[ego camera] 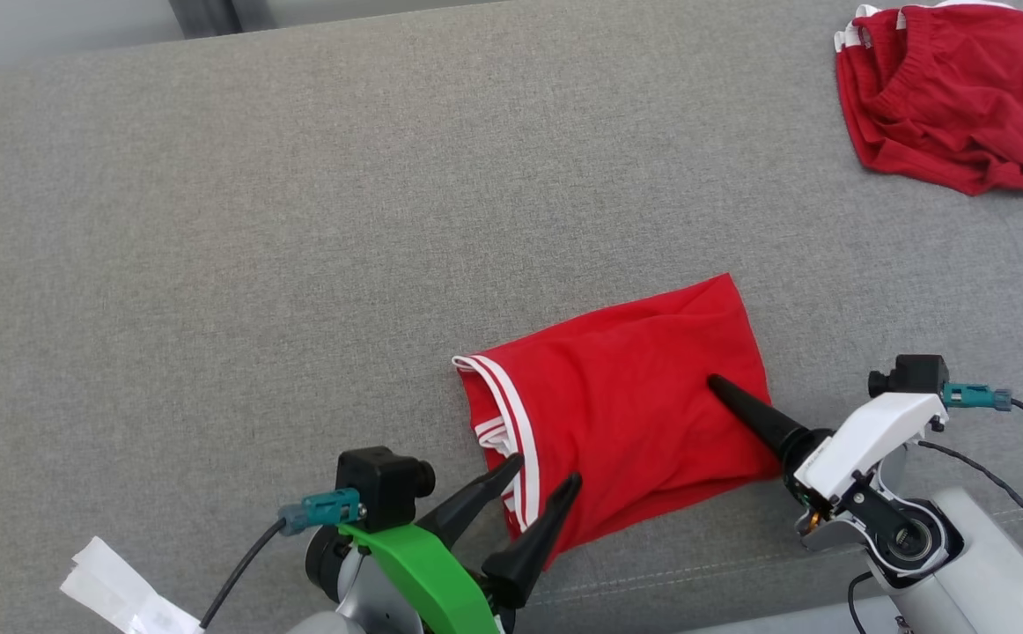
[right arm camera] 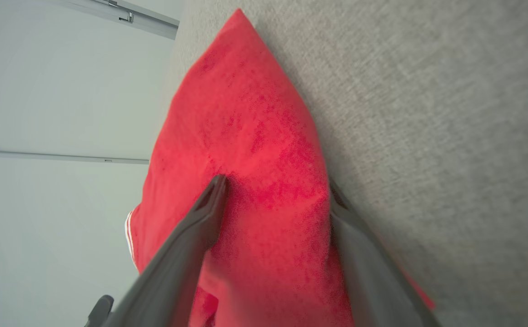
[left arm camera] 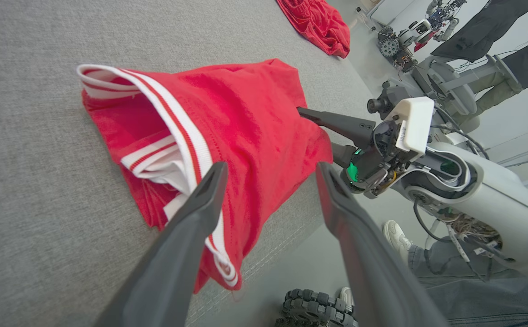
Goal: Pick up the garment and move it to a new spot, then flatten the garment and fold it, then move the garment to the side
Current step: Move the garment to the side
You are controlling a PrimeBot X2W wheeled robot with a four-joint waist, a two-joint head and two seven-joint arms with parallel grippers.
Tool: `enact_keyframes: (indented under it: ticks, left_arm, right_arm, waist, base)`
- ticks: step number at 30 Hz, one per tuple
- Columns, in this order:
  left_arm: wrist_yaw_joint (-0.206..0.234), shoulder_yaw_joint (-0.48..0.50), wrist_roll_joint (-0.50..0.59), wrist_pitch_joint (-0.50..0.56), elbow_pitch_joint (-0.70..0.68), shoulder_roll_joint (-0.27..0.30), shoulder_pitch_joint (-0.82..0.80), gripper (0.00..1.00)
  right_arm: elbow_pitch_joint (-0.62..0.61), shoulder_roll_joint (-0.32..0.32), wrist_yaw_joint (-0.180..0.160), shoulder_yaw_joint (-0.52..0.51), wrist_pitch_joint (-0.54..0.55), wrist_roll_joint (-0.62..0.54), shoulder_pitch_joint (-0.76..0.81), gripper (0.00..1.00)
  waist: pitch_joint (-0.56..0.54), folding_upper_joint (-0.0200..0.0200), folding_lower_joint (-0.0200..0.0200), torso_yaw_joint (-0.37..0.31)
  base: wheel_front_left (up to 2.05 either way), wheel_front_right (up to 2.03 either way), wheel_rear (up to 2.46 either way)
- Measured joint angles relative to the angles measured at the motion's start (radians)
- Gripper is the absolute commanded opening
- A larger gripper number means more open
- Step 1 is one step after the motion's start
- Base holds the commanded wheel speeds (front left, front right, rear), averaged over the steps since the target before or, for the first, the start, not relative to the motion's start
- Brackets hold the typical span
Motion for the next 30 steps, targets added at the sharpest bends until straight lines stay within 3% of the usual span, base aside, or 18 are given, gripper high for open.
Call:
enact_keyframes:
  ticks: [10, 11, 12, 21, 30]
  left_arm:
    - [0.001, 0.006, 0.0, 0.001, -0.002, -0.004, 0.0, 1.0]
    - [0.001, 0.004, 0.0, 0.005, -0.002, -0.007, 0.0, 1.0]
    - [0.001, 0.002, 0.0, 0.008, -0.003, -0.011, 0.0, 1.0]
    - [0.001, 0.003, 0.0, 0.008, -0.009, -0.019, 0.0, 1.0]
    - [0.001, 0.016, 0.018, 0.006, -0.014, -0.015, -0.014, 1.0]
  right_arm:
    - [0.003, 0.001, 0.001, 0.044, 0.077, 0.023, -0.028, 1.0]
    - [0.003, -0.001, 0.001, 0.048, 0.077, 0.022, -0.031, 0.31]
    - [0.003, -0.006, 0.001, 0.05, 0.077, 0.021, -0.034, 0.0]
    - [-0.031, -0.091, 0.001, 0.061, 0.094, -0.023, -0.074, 0.0]
    - [-0.056, -0.22, 0.001, 0.03, 0.096, -0.09, -0.211, 0.0]
  waist:
    - [-0.011, 0.0, 0.0, 0.012]
    - [-0.011, 0.0, 0.0, 0.014]
    - [-0.012, 0.0, 0.0, 0.017]
    - [-0.006, 0.0, 0.0, 0.044]
    - [0.019, 0.0, 0.0, 0.083]
  base:
    - [0.0, 0.0, 0.0]
    - [0.0, 0.0, 0.0]
    - [0.0, 0.0, 0.0]
    - [0.0, 0.0, 0.0]
    - [0.0, 0.0, 0.0]
